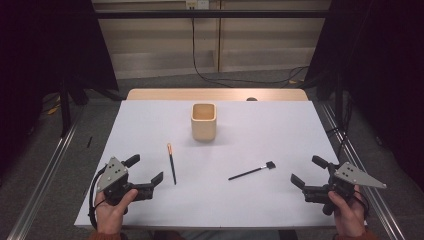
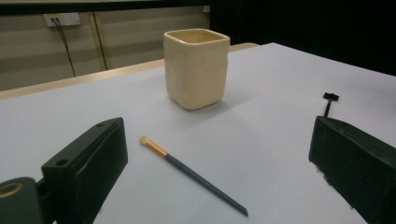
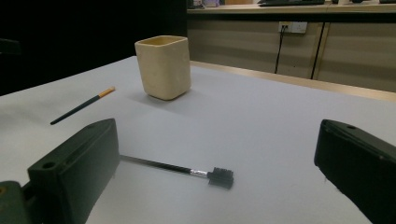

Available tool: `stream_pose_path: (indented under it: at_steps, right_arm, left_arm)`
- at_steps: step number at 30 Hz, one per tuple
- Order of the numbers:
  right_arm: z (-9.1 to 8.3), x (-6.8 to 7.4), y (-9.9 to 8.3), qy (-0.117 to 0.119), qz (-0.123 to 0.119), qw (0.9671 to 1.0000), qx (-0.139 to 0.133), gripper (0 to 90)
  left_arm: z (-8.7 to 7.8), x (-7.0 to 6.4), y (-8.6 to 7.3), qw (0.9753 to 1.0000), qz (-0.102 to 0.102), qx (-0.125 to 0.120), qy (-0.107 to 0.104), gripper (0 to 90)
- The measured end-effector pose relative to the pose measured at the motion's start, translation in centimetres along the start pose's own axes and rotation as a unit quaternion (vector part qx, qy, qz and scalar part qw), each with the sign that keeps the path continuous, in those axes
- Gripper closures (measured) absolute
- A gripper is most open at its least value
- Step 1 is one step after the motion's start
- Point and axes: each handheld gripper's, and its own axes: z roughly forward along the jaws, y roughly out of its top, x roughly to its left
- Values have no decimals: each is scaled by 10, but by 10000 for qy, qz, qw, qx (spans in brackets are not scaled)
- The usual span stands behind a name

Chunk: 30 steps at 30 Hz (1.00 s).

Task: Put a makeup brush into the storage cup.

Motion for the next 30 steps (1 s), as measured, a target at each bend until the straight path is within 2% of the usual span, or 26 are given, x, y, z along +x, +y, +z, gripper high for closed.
stream_pose_path:
  at_steps: [5,7,10,12,16,17,23,30]
  right_arm:
    - [0,1,0,28,-44,10000,-29,0]
    - [0,1,0,31,-27,10000,-22,0]
    - [1,1,0,30,-34,10000,5,0]
    - [1,1,0,39,-25,10000,15,0]
    - [2,1,0,52,-60,10000,7,0]
    - [3,1,0,62,-84,9999,24,0]
    - [5,2,1,92,-92,9999,51,0]
    - [6,1,1,97,-97,9999,93,0]
  left_arm:
    - [4,2,4,10000,-54,5,-15,44]
    - [5,3,8,9999,-52,35,-117,43]
    - [5,6,13,9999,-44,72,-148,44]
    - [4,3,15,9998,-96,192,13,43]
    - [6,2,14,9998,-140,130,-26,44]
    - [10,4,14,9997,-185,172,68,43]
    - [21,12,18,9997,-96,210,54,37]
    - [29,20,24,9996,-199,199,-10,27]
